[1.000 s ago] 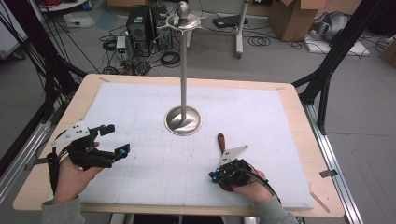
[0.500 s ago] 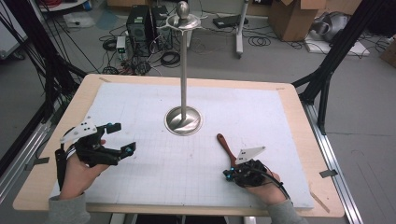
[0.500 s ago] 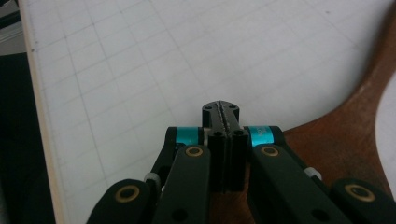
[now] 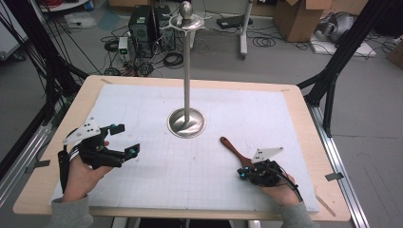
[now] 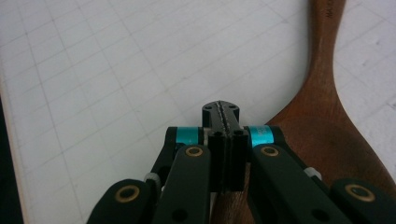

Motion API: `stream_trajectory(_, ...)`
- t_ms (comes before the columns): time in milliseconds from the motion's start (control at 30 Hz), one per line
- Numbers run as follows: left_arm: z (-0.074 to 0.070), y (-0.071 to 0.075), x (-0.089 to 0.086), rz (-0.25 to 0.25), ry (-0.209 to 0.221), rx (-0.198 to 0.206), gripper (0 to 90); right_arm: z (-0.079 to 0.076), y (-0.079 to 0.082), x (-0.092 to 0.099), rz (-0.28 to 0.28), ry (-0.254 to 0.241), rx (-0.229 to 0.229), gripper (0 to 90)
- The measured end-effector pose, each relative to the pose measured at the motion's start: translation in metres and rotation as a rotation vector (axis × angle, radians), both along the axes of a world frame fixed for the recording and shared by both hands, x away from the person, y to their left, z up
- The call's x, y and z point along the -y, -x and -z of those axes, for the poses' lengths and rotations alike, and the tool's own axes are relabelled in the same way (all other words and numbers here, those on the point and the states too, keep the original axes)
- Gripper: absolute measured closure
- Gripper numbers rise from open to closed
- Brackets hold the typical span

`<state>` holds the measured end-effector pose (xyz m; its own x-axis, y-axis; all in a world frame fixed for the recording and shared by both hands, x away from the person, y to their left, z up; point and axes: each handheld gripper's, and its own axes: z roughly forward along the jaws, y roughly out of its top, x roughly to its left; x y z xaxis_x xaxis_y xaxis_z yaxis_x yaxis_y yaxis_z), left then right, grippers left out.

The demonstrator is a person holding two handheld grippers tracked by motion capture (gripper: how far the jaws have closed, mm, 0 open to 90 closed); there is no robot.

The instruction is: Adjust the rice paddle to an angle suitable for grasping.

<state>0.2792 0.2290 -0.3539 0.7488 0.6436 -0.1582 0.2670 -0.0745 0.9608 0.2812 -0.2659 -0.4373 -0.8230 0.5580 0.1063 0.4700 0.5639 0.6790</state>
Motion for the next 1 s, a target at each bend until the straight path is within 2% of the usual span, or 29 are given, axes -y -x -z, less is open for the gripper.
stream_trajectory(367, -0.002, 0.001, 0.000, -0.004, -0.001, 0.005, 2.0, 0.001, -0.004, 0.016, 0.051, -0.007, 0.012, 90.0)
stream_trajectory(733, -0.001, 0.004, -0.001, -0.006, -0.006, 0.005, 1.9, 0.003, -0.010, 0.027, 0.080, -0.019, 0.019, 90.0)
stream_trajectory(933, -0.001, 0.005, -0.003, -0.006, -0.002, 0.004, 2.0, 0.003, -0.012, 0.029, 0.072, -0.024, 0.018, 90.0)
stream_trajectory(1000, -0.002, 0.006, -0.004, -0.010, 0.003, 0.009, 2.0, 0.003, -0.012, 0.029, 0.073, -0.040, 0.012, 90.0)
